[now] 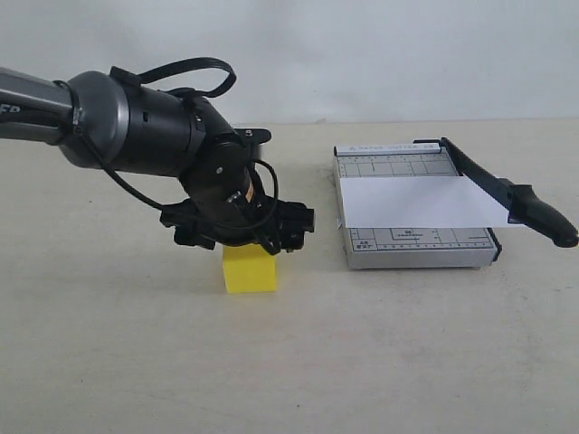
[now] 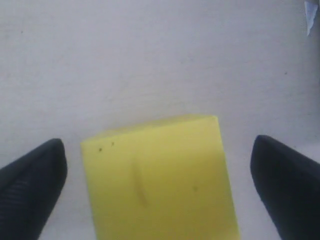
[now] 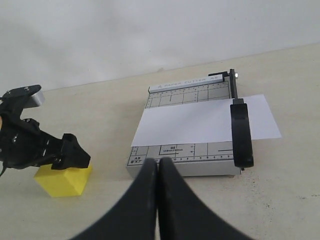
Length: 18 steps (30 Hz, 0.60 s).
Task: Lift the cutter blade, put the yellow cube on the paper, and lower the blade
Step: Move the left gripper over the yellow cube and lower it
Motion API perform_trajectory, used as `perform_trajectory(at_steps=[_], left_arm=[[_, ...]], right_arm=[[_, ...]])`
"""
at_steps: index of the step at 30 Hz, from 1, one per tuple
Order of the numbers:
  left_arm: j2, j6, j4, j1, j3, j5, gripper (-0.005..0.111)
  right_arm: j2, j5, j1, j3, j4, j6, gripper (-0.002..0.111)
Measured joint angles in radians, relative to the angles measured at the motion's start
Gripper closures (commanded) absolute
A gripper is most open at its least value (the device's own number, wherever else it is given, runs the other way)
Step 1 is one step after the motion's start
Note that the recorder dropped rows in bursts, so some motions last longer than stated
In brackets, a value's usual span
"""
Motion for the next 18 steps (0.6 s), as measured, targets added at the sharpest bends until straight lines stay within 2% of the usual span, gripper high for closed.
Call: perform_trajectory(at_steps=[2,3,5,7,13,18], left_arm=[[0.0,0.0,0.024,0.0,-0.01,0.0,0.033],[0.0,0.0,0.035,0.0,-0.015,0.0,0.048],[0.0,0.0,0.053,0.0,-0.028,0.012,0.063],[0.0,0.008,0.056,0.0,-0.03,0.016,0.061],[0.0,0.026,0.056,0.0,-0.03,0.018,0.042],[0.0,0.029,0.056,0.0,-0.032,0.02,0.041]], right_arm=[[0.0,0.0,0.0,0.0,0.0,0.0,0.108],[0.0,0.0,0.0,0.0,0.0,0.0,0.108],[0.0,0.0,0.0,0.0,0.0,0.0,0.108],[0.0,0.0,0.0,0.0,0.0,0.0,0.108],[0.0,0.0,0.0,0.0,0.0,0.0,0.108],[0.0,0.0,0.0,0.0,0.0,0.0,0.108]])
